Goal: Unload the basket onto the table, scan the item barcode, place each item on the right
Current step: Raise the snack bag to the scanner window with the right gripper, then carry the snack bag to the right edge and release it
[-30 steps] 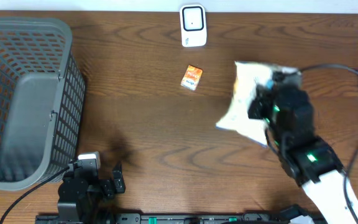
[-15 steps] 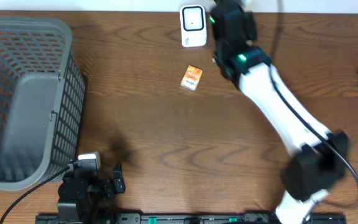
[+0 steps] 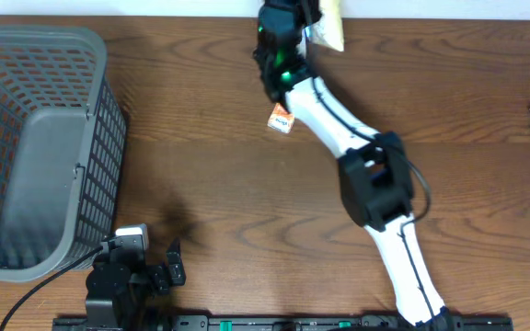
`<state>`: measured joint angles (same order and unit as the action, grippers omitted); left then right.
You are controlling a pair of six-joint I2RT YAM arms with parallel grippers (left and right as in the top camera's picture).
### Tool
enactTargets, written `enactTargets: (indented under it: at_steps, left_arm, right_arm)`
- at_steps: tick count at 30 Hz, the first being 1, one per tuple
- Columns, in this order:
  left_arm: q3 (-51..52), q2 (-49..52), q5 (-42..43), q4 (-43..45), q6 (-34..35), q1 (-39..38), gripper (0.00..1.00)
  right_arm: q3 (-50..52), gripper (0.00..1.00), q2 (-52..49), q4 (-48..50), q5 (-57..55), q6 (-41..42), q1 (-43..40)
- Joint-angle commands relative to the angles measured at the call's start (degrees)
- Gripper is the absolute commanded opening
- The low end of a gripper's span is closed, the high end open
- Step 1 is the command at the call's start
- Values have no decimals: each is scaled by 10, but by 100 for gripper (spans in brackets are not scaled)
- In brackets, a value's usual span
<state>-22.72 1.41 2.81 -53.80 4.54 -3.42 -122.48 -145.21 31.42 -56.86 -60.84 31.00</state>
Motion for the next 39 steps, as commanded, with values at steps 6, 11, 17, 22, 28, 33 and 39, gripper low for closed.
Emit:
enactTargets:
  at_steps: [6, 11, 17, 22, 28, 33, 39]
  left_arm:
    - [2, -1, -3, -2, 5, 2, 100]
    - [2, -1, -3, -2, 5, 2, 100]
    - [2, -1, -3, -2, 5, 2, 100]
    - [2, -1, -3, -2, 5, 2, 100]
    - [2, -1, -3, -2, 5, 2, 100]
    - [2, -1, -3, -2, 5, 2, 100]
    - [2, -1, -3, -2, 5, 2, 100]
  right_arm:
    - [-22, 1, -66, 80, 64, -128, 24]
    - [-24, 1, -67, 105, 115, -141, 27]
    - [-28, 1, -67, 135, 207, -209, 19]
    - [-28, 1, -69, 117, 239, -235, 9]
    - [-28, 1, -77, 125, 223, -238, 2]
    - [-28, 1, -64, 75, 150, -188, -3]
    - [-28, 1, -9, 53, -17, -100, -55]
